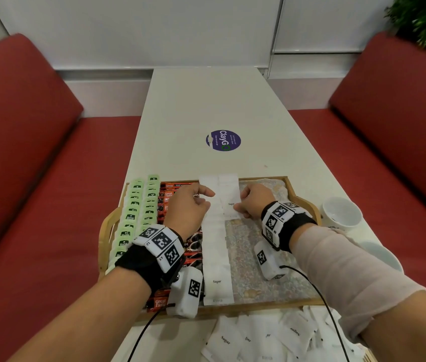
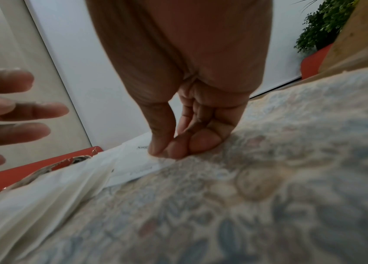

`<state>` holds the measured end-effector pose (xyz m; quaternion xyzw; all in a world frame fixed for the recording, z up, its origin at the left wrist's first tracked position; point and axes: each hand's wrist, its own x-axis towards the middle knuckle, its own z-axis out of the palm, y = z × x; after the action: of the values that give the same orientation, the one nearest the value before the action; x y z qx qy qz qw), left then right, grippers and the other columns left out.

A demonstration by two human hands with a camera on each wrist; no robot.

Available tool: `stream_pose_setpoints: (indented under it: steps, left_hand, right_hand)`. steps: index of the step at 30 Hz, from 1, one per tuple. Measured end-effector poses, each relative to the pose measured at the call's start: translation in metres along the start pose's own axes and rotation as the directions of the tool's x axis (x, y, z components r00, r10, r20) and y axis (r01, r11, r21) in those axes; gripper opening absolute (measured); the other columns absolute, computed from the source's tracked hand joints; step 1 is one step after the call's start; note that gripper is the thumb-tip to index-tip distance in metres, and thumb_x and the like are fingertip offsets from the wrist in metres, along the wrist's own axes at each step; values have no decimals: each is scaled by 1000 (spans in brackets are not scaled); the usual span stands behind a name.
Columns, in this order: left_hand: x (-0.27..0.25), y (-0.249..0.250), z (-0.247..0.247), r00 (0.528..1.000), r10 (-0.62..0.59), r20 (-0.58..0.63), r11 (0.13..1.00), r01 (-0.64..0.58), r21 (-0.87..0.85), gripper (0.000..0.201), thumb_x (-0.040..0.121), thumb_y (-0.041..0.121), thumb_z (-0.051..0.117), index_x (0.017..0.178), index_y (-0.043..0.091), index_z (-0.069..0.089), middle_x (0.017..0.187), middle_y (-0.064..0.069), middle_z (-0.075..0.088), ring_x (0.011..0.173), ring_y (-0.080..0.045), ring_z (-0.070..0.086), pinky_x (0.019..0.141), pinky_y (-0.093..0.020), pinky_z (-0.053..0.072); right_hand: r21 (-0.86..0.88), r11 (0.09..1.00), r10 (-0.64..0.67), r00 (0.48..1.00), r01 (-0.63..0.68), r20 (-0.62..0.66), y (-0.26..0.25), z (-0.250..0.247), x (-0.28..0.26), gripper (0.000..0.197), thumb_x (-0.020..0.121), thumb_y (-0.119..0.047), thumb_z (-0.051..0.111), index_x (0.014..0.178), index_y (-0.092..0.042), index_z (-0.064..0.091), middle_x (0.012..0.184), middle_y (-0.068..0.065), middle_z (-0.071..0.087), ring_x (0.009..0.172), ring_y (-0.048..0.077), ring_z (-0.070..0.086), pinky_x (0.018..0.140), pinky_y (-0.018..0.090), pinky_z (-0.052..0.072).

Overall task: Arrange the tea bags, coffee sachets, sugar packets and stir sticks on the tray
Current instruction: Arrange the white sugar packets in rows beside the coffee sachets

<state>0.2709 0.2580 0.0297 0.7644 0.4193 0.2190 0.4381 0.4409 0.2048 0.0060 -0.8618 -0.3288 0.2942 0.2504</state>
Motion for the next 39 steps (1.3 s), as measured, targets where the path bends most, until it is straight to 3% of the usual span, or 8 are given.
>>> stream_pose_setpoints:
  steps: [5, 8, 13, 18, 25, 32, 35, 39]
  left_hand:
    - [-8, 3, -2, 1000, 1, 0, 1000, -1, -5, 24, 86, 2, 59, 87, 26, 63, 73, -4, 62, 73, -17, 60, 53, -5, 39]
    - [-19, 7, -2, 1000, 17, -6, 1000, -18, -4, 24, 84, 4, 62, 85, 29, 62, 79, -7, 65, 68, -15, 58, 60, -14, 42]
    - [-47, 16, -2, 1000, 15, -12, 1000, -15, -4, 22, 84, 8, 64, 84, 29, 62, 73, 0, 61, 64, -11, 57, 61, -23, 45]
    - [-83, 20, 1, 1000, 25, -10, 999, -24, 28, 16, 85, 10, 66, 90, 25, 64, 75, 11, 58, 67, -2, 55, 59, -15, 41]
    - [-122, 10, 5, 999, 19, 31, 995, -22, 99, 13, 83, 13, 68, 91, 23, 65, 86, 15, 60, 71, 1, 53, 70, -20, 41]
    - [-157, -3, 8, 991, -78, 109, 977, 54, 208, 12, 80, 14, 71, 80, 24, 67, 74, 14, 63, 73, -4, 58, 70, -18, 46]
    - [-167, -8, 9, 971, -151, 188, 952, 91, 292, 8, 79, 16, 73, 82, 23, 71, 76, 12, 65, 70, -3, 57, 70, -22, 49]
    - [-179, -12, 10, 946, -213, 243, 907, 99, 408, 15, 80, 21, 73, 96, 20, 71, 97, 5, 67, 87, -11, 60, 84, -26, 50]
  right_hand:
    - [-105, 994, -8, 1000, 6, -17, -2, -4, -9, 41, 80, -28, 73, 109, -14, 48, 103, 8, 63, 95, 25, 61, 79, 33, 47]
    - [-65, 997, -45, 999, 43, -30, 1, -8, -23, 49, 82, -30, 72, 120, -11, 47, 111, 8, 60, 104, 26, 58, 85, 32, 44]
    - [12, 992, -121, 991, 122, -64, 5, -12, -56, 42, 83, -29, 71, 116, -12, 50, 96, 3, 56, 87, 20, 56, 76, 30, 45]
    - [112, 977, -176, 982, 183, -72, 14, -14, -97, 30, 82, -26, 72, 103, -16, 52, 85, 1, 57, 73, 17, 55, 65, 29, 44]
    - [25, 972, -234, 972, 234, -5, 32, -10, -156, 19, 80, -24, 74, 89, -19, 57, 76, -7, 54, 71, 10, 52, 58, 21, 38]
    - [-143, 975, -162, 984, 172, 81, 48, -1, -198, 11, 79, -15, 72, 73, -23, 66, 76, -6, 63, 72, 12, 61, 64, 24, 49]
    - [-222, 965, -108, 984, 138, 142, 54, 3, -212, 12, 83, -11, 67, 74, -19, 67, 75, 0, 66, 55, 13, 59, 50, 20, 47]
    - [-350, 928, -64, 981, 127, 184, 59, 7, -226, 17, 88, -5, 54, 93, -10, 70, 86, 7, 67, 67, 23, 65, 62, 26, 54]
